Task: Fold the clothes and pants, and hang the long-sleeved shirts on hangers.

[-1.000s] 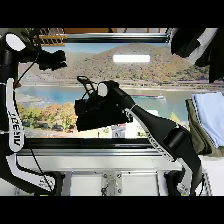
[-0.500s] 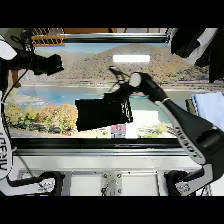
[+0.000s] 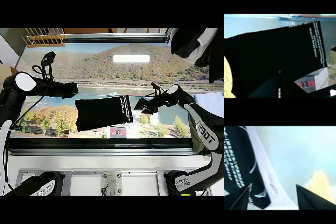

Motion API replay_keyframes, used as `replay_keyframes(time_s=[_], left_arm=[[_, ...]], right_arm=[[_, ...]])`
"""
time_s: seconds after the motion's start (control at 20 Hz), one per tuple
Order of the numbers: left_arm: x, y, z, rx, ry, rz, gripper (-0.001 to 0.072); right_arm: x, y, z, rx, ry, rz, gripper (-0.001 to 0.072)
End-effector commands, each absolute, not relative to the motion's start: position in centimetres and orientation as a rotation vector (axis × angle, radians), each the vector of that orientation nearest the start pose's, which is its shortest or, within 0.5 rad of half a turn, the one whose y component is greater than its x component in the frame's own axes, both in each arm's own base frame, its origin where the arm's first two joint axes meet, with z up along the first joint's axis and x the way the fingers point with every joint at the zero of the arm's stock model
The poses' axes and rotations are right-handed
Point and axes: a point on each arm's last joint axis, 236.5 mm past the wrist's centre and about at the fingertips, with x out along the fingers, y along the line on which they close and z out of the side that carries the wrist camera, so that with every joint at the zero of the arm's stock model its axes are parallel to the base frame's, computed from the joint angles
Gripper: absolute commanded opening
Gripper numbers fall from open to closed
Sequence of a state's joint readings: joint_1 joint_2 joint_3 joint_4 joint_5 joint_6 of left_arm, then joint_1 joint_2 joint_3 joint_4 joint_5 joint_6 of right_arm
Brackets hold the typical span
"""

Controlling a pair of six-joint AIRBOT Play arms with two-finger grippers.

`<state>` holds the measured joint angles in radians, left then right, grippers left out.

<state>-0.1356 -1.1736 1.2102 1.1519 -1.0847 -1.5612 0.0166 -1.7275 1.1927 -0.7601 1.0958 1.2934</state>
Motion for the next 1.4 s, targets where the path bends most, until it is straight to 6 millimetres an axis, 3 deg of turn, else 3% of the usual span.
replay_keyframes(time_s=[0.0, 0.25, 0.3, 0.4, 0.45, 0.5, 0.6, 0.65, 0.75, 0.85, 0.95, 1.05, 1.15, 1.35], left_arm=[[38.1, -14.4, 8.8, -0.286, 1.060, -0.370, 0.0007], [38.3, -14.4, 8.9, -0.287, 1.053, -0.369, 0.0007], [38.3, -14.4, 8.9, -0.287, 1.054, -0.369, 0.0007], [38.1, -14.4, 8.8, -0.286, 1.061, -0.370, 0.0007], [38.1, -14.4, 8.8, -0.286, 1.060, -0.370, 0.0007], [38.1, -14.4, 8.8, -0.286, 1.060, -0.370, 0.0007], [38.1, -14.4, 8.8, -0.287, 1.060, -0.370, 0.0007], [38.1, -14.4, 8.8, -0.286, 1.060, -0.370, 0.0007], [38.1, -14.4, 8.8, -0.286, 1.060, -0.370, 0.0007], [38.1, -14.4, 8.8, -0.286, 1.060, -0.370, 0.0007], [38.1, -14.4, 8.8, -0.286, 1.060, -0.370, 0.0007], [38.1, -14.4, 8.8, -0.286, 1.060, -0.370, 0.0007], [38.1, -14.4, 8.8, -0.287, 1.060, -0.370, 0.0007], [38.0, -14.4, 8.7, -0.286, 1.067, -0.371, 0.0007]], right_arm=[[41.0, 20.5, -9.4, 0.734, 1.421, 0.616, 0.0614], [39.7, 28.3, -8.9, 0.701, 1.438, 0.761, 0.0609], [40.0, 29.5, -8.7, 0.714, 1.422, 0.769, 0.0540], [40.9, 31.0, -8.3, 0.714, 1.354, 0.793, 0.0279], [41.5, 31.4, -7.7, 0.721, 1.312, 0.809, 0.0116], [42.0, 31.7, -7.1, 0.727, 1.279, 0.828, 0.0012], [43.1, 30.9, -5.5, 0.712, 1.240, 0.832, 0.0011], [44.2, 29.5, -4.4, 0.695, 1.218, 0.805, 0.0011], [46.9, 24.6, -1.5, 0.629, 1.154, 0.704, 0.0012], [49.7, 17.1, 2.5, 0.568, 1.066, 0.544, 0.0012], [51.0, 8.3, 7.3, 0.535, 0.960, 0.377, 0.0011], [50.8, 0.3, 11.1, 0.537, 0.859, 0.219, 0.0012], [49.2, -6.9, 14.3, 0.539, 0.765, 0.083, 0.0012], [45.1, -17.7, 17.7, 0.587, 0.638, -0.135, 0.0011]])
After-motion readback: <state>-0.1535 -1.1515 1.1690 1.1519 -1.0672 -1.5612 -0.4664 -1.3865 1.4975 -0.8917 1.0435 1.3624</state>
